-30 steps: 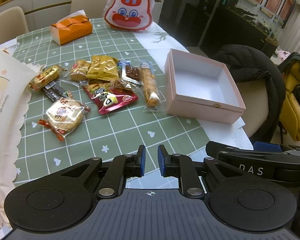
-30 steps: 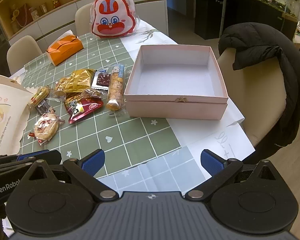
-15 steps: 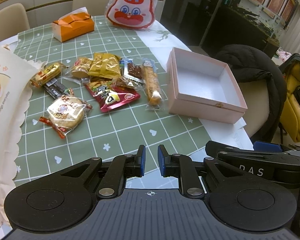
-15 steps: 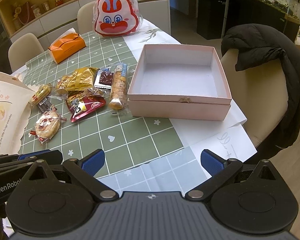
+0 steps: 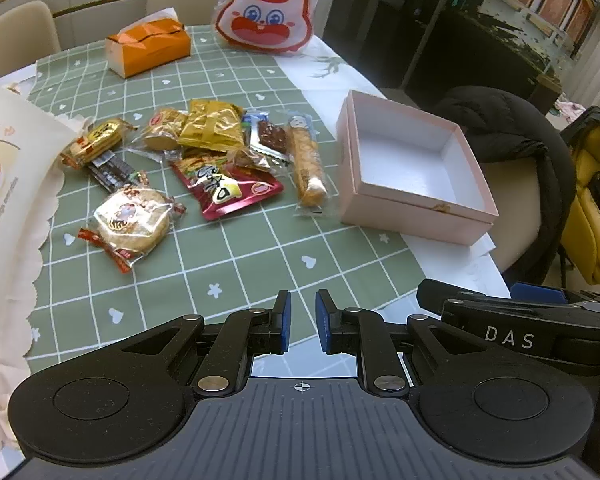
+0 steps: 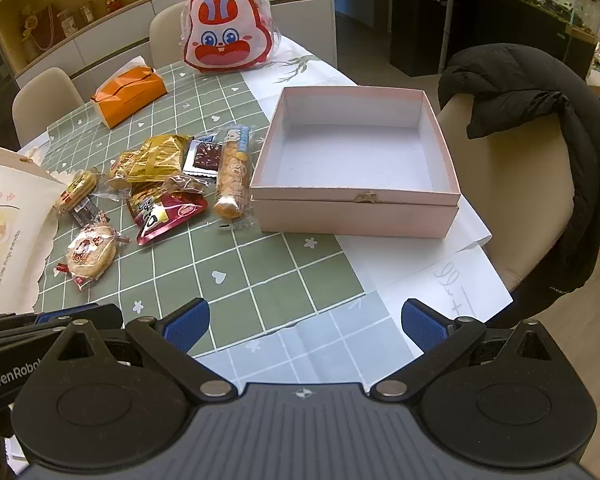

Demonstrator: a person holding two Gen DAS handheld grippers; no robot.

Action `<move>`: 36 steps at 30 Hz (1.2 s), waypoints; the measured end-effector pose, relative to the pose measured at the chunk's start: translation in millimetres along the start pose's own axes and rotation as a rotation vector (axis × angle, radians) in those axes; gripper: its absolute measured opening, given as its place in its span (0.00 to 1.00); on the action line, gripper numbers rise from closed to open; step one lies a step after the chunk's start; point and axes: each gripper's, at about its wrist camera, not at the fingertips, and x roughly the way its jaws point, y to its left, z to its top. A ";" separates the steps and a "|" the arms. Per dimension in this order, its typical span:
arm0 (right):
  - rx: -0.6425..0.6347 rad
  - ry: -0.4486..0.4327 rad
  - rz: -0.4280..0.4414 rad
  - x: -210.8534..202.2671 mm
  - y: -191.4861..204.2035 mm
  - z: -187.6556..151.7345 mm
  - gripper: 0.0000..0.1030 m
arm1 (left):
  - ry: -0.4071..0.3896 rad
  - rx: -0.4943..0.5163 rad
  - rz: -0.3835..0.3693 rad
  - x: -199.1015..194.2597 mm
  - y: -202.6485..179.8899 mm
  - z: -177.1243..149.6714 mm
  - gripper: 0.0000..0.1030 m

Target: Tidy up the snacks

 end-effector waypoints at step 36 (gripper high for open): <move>-0.083 0.040 0.053 99.1 41.9 11.7 0.99 | -0.116 -0.099 -0.033 85.2 142.1 79.1 0.19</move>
